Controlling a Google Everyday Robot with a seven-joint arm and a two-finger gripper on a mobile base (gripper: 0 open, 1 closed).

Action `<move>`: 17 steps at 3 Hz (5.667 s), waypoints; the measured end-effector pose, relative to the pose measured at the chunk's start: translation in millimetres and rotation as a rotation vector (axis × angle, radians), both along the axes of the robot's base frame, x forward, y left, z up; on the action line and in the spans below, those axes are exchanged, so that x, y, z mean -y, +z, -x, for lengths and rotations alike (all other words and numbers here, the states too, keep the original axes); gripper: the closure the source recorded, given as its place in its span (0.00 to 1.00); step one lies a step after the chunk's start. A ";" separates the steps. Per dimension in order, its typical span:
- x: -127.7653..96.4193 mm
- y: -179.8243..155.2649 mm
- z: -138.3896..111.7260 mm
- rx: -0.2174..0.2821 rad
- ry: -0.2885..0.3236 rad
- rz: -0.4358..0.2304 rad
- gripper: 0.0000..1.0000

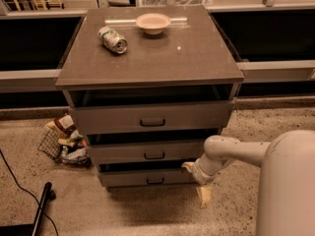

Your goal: Open bottom drawer

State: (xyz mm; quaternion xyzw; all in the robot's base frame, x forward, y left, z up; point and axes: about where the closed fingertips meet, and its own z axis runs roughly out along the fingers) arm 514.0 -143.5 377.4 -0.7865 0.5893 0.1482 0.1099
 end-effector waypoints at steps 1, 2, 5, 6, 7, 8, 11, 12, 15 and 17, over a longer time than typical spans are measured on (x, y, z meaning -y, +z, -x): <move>4.2 -32.3 -11.8 0.027 -0.008 -0.051 0.00; 3.4 -36.3 -11.6 0.026 -0.002 -0.052 0.00; 11.7 -121.4 -33.7 0.094 0.013 -0.075 0.00; 10.2 -144.6 -51.9 0.119 0.006 -0.068 0.00; 8.1 -162.2 -69.1 0.139 -0.005 -0.039 0.00; 6.4 -172.7 -83.0 0.157 -0.013 -0.032 0.00; -0.1 -203.2 -120.1 0.139 -0.099 -0.043 0.00; -6.0 -212.0 -119.8 0.123 -0.115 -0.060 0.19; -18.4 -177.7 -78.7 0.049 -0.108 -0.117 0.89; -22.8 -166.5 -69.6 0.036 -0.081 -0.148 0.81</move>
Offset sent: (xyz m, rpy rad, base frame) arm 0.0096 -0.0038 -0.0260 0.0427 -0.0227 -0.0115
